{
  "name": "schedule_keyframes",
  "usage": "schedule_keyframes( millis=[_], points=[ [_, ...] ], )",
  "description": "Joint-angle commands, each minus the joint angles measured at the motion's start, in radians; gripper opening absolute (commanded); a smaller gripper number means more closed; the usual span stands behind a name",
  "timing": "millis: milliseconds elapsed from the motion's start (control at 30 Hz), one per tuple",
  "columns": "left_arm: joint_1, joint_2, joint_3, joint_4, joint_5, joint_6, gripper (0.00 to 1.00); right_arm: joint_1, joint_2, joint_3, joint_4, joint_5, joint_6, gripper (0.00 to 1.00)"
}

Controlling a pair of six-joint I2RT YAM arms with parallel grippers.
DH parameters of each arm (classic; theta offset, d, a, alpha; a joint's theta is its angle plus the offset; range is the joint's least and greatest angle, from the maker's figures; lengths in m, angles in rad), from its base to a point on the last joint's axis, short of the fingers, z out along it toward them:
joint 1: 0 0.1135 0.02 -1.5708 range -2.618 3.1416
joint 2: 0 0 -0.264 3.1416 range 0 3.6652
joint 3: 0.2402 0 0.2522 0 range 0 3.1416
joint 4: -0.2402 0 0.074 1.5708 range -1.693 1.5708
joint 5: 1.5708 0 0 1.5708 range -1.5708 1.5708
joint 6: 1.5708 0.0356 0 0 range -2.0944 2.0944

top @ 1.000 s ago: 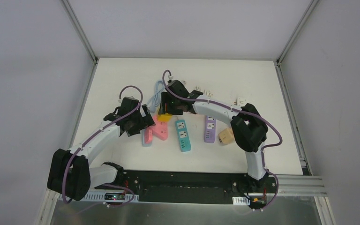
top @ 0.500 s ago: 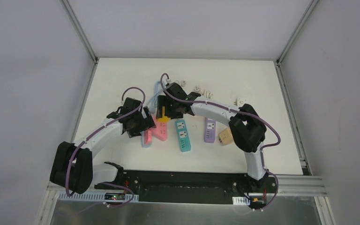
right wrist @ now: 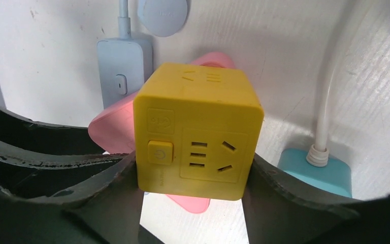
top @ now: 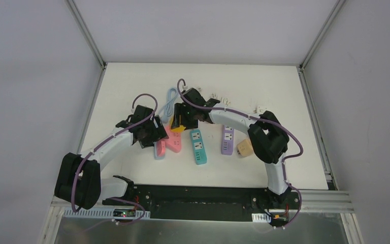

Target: Pull the plug off the socket

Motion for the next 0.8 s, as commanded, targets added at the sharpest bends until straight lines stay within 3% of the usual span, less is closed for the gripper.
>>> schedule_keyframes(
  millis=[0,100,200,267,367,633,767],
  points=[
    [0.012,0.027,-0.003,-0.081,-0.074,0.026,0.7,-0.001,-0.053,0.005,0.086,-0.16,0.05,0.0],
    [0.012,0.036,-0.004,-0.082,-0.077,0.029,0.67,0.052,0.002,0.113,-0.06,0.03,-0.003,0.0],
    [0.012,0.046,-0.002,-0.076,-0.08,0.038,0.65,0.094,0.089,0.27,-0.282,0.322,-0.027,0.0],
    [0.012,0.049,-0.002,-0.076,-0.081,0.04,0.65,0.095,0.118,0.322,-0.36,0.36,-0.024,0.0],
    [0.012,0.053,0.0,-0.077,-0.083,0.041,0.64,0.079,0.093,0.295,-0.331,0.276,-0.018,0.0],
    [0.012,0.051,-0.004,-0.084,-0.089,0.042,0.62,-0.008,-0.059,0.077,-0.022,-0.133,0.053,0.0],
    [0.012,0.055,-0.004,-0.09,-0.091,0.038,0.61,0.024,-0.03,0.136,-0.095,-0.001,0.014,0.0]
  ],
)
